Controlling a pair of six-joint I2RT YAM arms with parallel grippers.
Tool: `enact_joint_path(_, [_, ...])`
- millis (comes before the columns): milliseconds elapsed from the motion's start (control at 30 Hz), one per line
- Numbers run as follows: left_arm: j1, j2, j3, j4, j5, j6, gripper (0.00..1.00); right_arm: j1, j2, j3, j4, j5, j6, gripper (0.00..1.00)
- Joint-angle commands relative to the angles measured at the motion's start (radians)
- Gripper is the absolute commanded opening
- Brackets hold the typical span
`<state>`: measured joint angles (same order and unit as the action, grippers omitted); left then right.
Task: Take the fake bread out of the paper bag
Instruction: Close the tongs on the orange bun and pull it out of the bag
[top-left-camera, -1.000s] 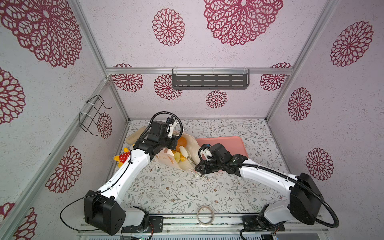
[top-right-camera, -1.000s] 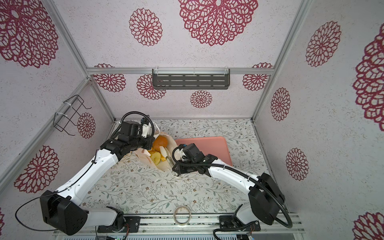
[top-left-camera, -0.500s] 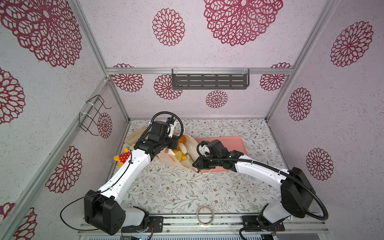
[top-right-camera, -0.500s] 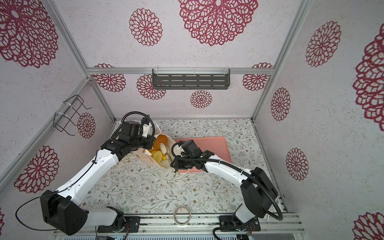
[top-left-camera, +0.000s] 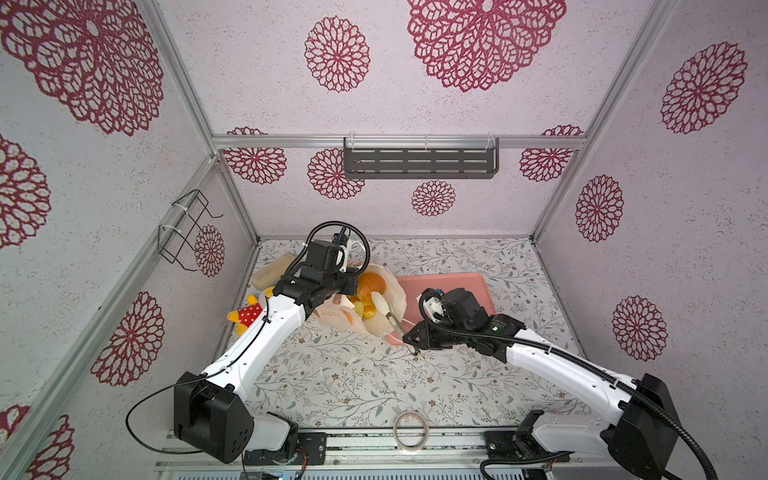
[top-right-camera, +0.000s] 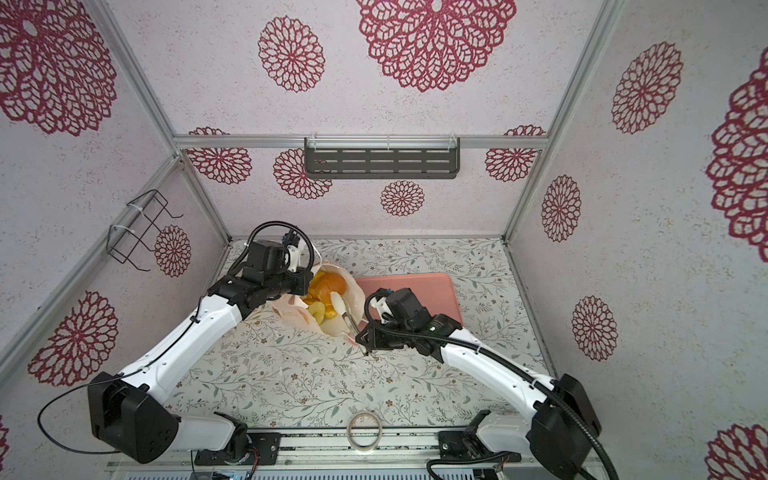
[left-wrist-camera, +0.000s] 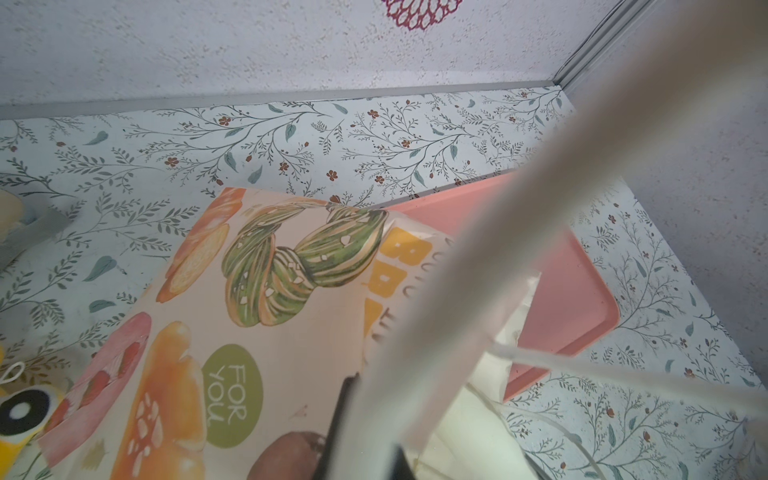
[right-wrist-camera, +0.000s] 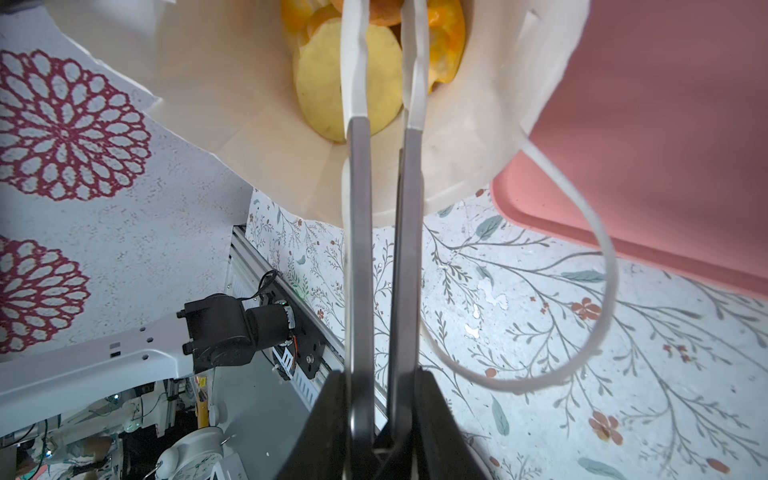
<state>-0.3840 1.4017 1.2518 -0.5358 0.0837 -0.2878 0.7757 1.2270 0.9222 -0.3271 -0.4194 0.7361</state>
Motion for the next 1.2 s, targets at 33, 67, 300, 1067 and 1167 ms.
enact_joint_path(33, [-0.004,0.014,0.017,0.011,-0.053,-0.015,0.00,-0.008,-0.071,0.000,0.034,0.009,0.029,0.00])
enact_joint_path(67, [-0.004,0.017,0.019,0.010,-0.069,-0.021,0.00,-0.007,-0.080,0.001,0.020,0.004,0.032,0.00])
enact_joint_path(300, [-0.001,0.050,0.051,-0.022,-0.151,-0.072,0.00,-0.007,-0.204,-0.021,-0.059,-0.001,0.078,0.00])
enact_joint_path(1067, [0.027,0.058,0.057,-0.021,-0.158,-0.129,0.00,-0.103,-0.407,0.120,-0.528,0.368,0.084,0.00])
enact_joint_path(1167, [0.027,0.040,0.054,-0.022,-0.152,-0.122,0.00,-0.139,-0.311,0.137,-0.550,0.397,0.003,0.00])
